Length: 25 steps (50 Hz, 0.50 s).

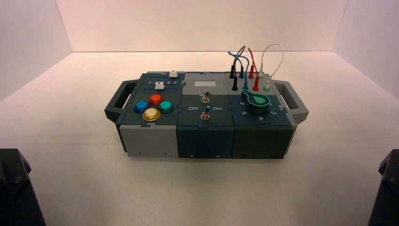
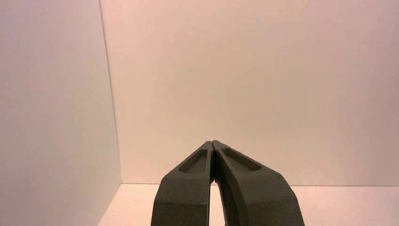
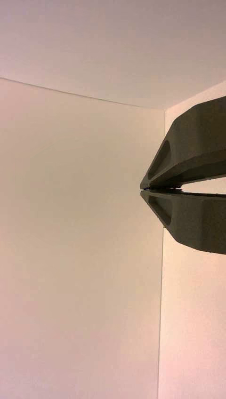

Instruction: Rotate the box counterclockwise.

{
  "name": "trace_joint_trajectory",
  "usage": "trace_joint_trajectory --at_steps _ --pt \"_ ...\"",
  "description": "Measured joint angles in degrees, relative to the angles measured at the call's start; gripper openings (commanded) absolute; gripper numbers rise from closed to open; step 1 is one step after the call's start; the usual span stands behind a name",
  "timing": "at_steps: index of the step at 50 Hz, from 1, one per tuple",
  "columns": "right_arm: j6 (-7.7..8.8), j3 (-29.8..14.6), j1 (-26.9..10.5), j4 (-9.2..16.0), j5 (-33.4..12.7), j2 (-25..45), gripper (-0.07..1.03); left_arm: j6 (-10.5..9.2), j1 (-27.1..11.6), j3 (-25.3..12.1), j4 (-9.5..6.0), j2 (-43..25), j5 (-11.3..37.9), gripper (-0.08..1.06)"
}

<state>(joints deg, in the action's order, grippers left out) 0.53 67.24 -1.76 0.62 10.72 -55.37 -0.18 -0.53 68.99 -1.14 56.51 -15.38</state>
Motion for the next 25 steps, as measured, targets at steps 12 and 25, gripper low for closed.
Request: trace_joint_trajectory --at_steps 12,25 --pt "0.09 0.1 -0.1 0.0 0.0 0.0 -0.02 0.00 -0.1 0.0 0.09 -0.1 0.2 -0.03" --pt "0.26 -0.1 -0.5 0.1 -2.7 0.1 -0.02 0.00 -0.6 -0.3 0.00 -2.4 3.2 -0.03"
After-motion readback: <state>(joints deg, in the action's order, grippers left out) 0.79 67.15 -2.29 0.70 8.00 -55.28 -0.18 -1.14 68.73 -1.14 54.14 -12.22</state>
